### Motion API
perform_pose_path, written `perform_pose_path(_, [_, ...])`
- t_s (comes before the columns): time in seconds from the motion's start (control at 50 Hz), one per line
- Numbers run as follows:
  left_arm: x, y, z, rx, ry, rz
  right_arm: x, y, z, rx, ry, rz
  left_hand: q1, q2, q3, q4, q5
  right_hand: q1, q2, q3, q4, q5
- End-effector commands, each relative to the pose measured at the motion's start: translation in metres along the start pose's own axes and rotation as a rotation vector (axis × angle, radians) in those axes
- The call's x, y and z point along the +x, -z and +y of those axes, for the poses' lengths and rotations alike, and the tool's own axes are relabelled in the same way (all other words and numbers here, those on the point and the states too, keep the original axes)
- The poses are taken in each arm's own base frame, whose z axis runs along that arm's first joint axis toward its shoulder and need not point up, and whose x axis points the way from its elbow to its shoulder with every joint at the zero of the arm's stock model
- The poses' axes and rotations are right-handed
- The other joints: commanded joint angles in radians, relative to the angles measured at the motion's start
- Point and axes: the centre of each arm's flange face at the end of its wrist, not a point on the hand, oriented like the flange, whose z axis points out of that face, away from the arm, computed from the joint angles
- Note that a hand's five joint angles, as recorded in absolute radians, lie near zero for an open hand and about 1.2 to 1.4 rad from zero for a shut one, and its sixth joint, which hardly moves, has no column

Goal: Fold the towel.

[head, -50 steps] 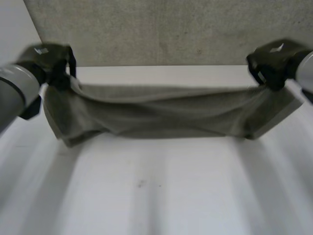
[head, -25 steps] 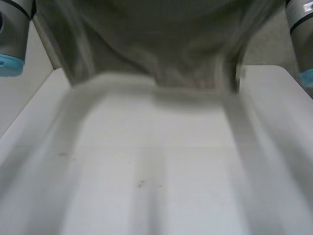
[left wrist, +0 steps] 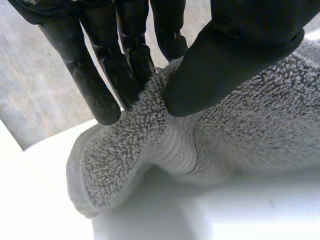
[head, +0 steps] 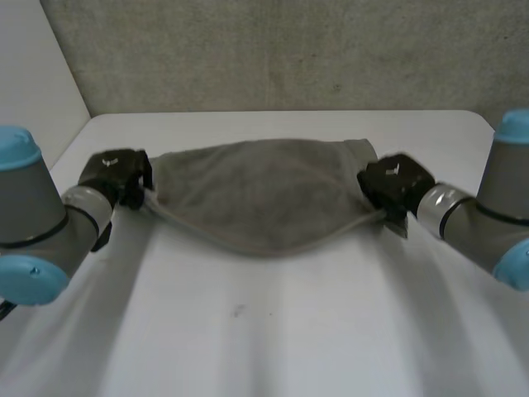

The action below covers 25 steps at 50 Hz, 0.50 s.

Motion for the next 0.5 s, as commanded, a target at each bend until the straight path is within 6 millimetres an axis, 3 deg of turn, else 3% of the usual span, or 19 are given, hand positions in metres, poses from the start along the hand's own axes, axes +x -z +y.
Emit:
perform_pose_path(0.02, [0.007,0.012,0.016,-0.051,-0.052,0.018,-0.011,0.001,0.025,-0.078,-0.148,-0.015,0.188,0.179,0.181,0.178,0.189,0.212,0.071,0.043,0.038,0.194])
perform_pose_path(0.1, [0.006,0.015,0.012,-0.040,-0.054,0.017,-0.003,0.002,0.030,-0.089,-0.266,0.006,0.188,0.179,0.181,0.178,0.189,0.212,0.071,0.043,0.038,0.194])
perform_pose_path(0.14, [0.004,0.018,0.003,-0.014,-0.056,0.008,0.000,0.004,0.035,-0.102,-0.339,0.020,0.188,0.179,0.181,0.178,0.189,-0.178,-0.320,-0.348,-0.352,-0.196])
perform_pose_path(0.26, [0.000,0.019,-0.006,0.011,-0.052,-0.003,0.007,0.012,0.051,-0.148,-0.412,0.046,0.188,0.179,0.181,0.178,0.189,-0.549,-0.691,-0.719,-0.723,-0.567])
perform_pose_path(0.5, [-0.001,0.023,-0.012,0.029,-0.045,-0.010,0.016,0.018,0.067,-0.062,-0.447,0.139,0.188,0.179,0.181,0.178,0.189,-0.579,-0.721,-0.749,-0.753,-0.597])
